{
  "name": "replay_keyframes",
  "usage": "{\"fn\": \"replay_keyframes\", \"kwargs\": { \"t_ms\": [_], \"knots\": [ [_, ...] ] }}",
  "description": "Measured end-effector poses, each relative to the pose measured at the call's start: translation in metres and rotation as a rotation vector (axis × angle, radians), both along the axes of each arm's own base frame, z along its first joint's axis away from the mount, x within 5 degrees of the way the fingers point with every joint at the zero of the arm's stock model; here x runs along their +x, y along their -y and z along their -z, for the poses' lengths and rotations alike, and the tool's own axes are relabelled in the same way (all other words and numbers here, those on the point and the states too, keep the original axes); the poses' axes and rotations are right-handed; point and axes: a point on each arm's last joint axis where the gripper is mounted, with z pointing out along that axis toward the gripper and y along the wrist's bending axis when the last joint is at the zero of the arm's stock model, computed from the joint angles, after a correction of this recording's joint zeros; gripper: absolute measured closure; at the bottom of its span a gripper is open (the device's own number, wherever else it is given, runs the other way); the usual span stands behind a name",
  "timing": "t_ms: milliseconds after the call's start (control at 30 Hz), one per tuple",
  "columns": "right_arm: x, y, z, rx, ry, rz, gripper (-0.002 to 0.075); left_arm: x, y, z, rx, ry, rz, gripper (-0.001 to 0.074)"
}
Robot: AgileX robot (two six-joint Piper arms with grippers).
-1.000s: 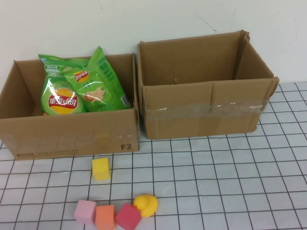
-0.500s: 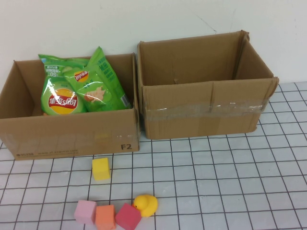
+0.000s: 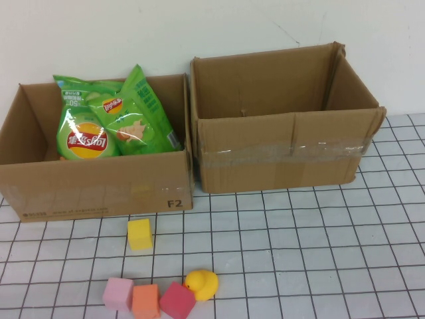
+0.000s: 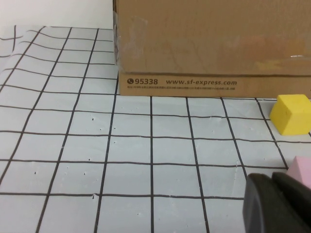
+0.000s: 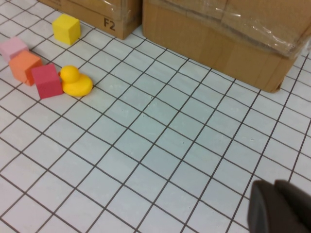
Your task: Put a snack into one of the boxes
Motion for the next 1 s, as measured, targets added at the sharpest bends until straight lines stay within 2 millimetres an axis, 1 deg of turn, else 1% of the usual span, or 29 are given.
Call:
{"fn": "replay_keyframes", "kwargs": {
  "t_ms": [733,900,1000],
  "knots": [
    [-0.0001,0.0000,0.0002,-0.003,-0.001,-0.002,0.0727,0.0000,0.0000,0.0001,0.000,-0.001,0.000,0.0737],
    [0.0006,0.0030,0.0006,-0.102,0.048,-0.026,0.0727,0.0000,0.0000,0.0001,0.000,-0.001,0.000,0.0736],
    [-0.0013,0.0059,0.0049,-0.110,0.109,0.000,0.0727,0.0000,0.0000,0.0001,0.000,-0.001,0.000,0.0737]
  ]
}}
